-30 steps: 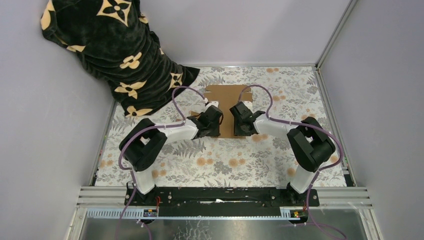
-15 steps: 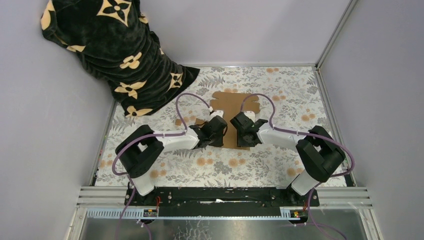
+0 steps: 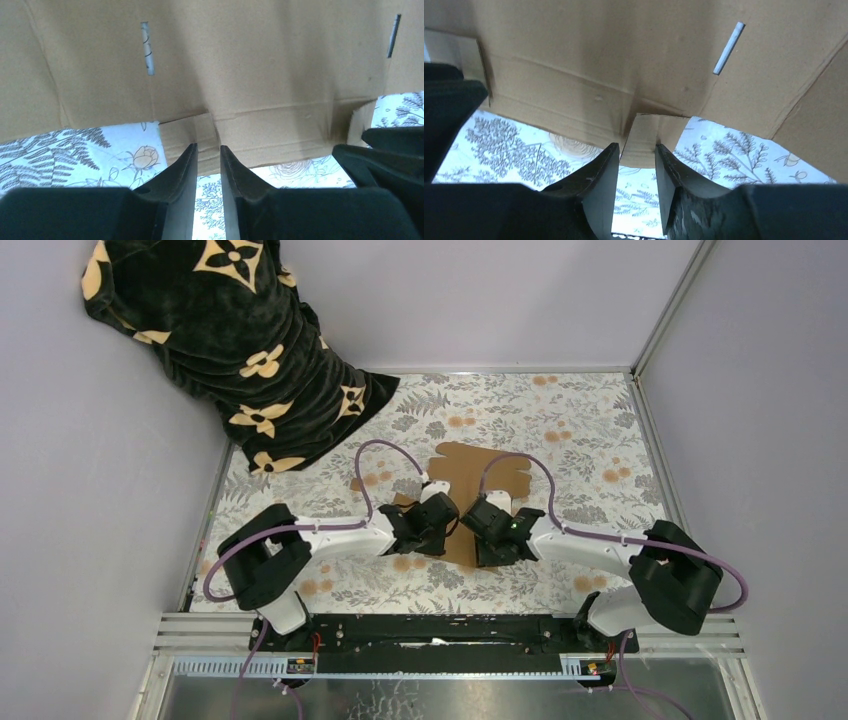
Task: Fold the paper box
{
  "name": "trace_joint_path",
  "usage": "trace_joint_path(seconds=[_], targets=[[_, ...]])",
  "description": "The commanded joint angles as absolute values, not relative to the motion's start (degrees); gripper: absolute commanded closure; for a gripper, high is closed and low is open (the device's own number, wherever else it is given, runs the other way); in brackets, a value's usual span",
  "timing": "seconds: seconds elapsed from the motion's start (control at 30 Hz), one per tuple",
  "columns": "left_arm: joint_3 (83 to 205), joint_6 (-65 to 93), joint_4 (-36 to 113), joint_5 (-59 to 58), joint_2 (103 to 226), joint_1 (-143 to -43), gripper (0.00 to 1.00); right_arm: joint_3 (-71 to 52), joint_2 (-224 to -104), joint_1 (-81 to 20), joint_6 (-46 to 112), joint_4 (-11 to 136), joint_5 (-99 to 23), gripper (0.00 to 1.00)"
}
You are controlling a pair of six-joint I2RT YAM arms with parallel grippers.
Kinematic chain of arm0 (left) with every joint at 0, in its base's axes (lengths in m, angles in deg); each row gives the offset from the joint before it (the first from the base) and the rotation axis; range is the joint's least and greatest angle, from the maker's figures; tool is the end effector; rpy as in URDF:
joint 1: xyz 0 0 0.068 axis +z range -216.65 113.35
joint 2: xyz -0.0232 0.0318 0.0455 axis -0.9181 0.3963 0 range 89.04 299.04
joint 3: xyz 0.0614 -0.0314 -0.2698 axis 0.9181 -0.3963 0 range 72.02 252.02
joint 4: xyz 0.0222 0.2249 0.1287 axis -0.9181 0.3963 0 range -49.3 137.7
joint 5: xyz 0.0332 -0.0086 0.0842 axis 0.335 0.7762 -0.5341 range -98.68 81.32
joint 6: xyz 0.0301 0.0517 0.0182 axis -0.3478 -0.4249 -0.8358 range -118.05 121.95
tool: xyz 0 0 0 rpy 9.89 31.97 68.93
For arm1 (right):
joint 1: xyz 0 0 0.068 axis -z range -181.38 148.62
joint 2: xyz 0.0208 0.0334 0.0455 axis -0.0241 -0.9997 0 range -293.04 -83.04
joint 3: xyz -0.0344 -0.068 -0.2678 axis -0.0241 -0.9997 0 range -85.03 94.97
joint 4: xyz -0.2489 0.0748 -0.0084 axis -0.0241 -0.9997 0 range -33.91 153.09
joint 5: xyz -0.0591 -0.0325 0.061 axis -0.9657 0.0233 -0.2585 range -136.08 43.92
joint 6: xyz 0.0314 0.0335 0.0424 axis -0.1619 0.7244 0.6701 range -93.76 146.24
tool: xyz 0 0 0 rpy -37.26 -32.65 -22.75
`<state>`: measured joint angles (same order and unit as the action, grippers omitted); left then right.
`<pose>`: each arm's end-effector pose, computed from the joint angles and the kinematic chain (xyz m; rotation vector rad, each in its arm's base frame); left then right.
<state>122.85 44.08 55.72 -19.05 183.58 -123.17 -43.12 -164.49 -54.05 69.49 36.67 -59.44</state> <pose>0.1846 -0.2635 0.1543 0.2626 2.6113 -0.4016 0.1634 0.1960 0.1618 -0.1537 2.6789 0.2138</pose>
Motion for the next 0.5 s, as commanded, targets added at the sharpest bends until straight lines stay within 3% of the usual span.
trace_joint_path(seconds=[0.0, 0.47], targets=[[123.5, 45.66, 62.57, -21.71, 182.47, -123.32, 0.7, -42.93, -162.0, -55.78, 70.38, 34.44, -57.93, 0.59], [141.24, 42.77, 74.56, -27.05, 189.78, -121.13, 0.62, -33.91, -168.51, -55.83, 62.63, 36.86, -52.52, 0.56]])
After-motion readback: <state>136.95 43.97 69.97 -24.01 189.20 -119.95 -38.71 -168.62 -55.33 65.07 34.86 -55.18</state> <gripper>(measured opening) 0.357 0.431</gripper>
